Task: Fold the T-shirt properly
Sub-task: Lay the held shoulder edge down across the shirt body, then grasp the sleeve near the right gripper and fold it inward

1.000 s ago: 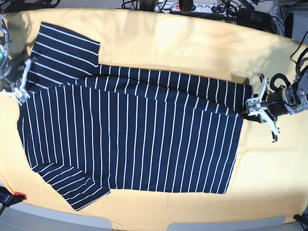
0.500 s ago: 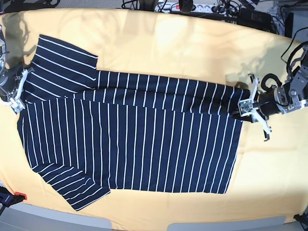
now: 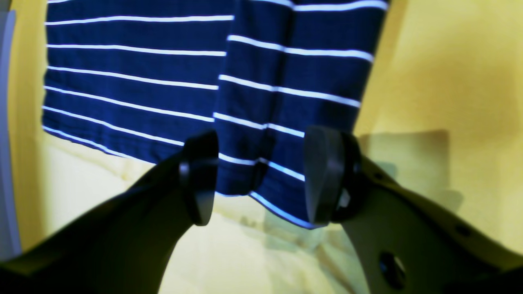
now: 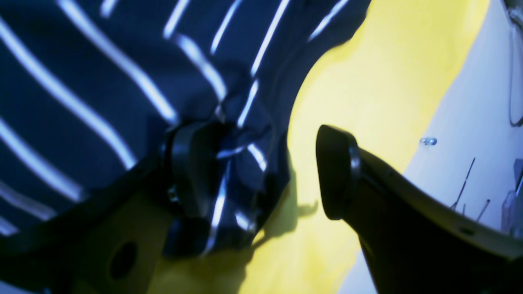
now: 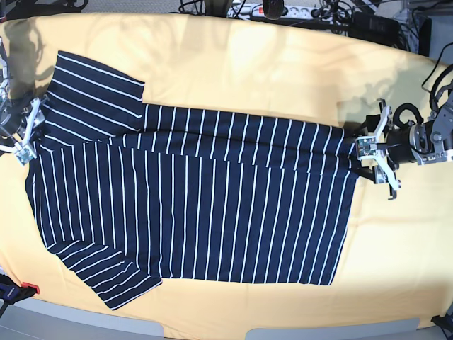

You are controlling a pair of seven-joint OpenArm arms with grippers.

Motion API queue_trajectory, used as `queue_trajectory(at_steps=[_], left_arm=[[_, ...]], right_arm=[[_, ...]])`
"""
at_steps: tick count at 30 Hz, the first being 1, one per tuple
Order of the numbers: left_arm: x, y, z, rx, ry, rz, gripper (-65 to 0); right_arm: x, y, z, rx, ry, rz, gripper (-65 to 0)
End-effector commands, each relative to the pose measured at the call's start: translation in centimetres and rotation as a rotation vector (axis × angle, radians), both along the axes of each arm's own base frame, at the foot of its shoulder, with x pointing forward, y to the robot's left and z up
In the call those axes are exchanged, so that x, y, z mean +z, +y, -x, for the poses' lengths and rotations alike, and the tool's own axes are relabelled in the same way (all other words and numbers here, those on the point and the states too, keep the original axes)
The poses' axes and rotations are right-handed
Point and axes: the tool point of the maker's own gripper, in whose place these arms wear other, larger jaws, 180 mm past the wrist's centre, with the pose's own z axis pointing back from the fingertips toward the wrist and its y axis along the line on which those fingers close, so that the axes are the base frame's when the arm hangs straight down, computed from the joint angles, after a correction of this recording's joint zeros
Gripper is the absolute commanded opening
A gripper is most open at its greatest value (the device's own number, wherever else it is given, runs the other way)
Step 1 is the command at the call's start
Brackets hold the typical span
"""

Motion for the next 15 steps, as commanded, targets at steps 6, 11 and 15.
queue_trajectory(at_steps=[6, 11, 15], left_arm=[[1.6, 0.6, -0.8, 0.004, -0.041, 0.003, -31.3], [1.7, 0.8, -0.8, 0.007, -0.040, -0.001, -31.3], [1.8, 0.7, -0.8, 0.006, -0.039, 0.006, -31.3]], right_arm=[[2.6, 8.7, 2.4, 0.235, 0.089, -0.194, -24.8], [0.7, 12.8, 8.1, 0.351, 0.212, -0.287, -24.7], [-0.9, 12.7, 9.9, 0.334, 0.224, -0.265, -24.7]])
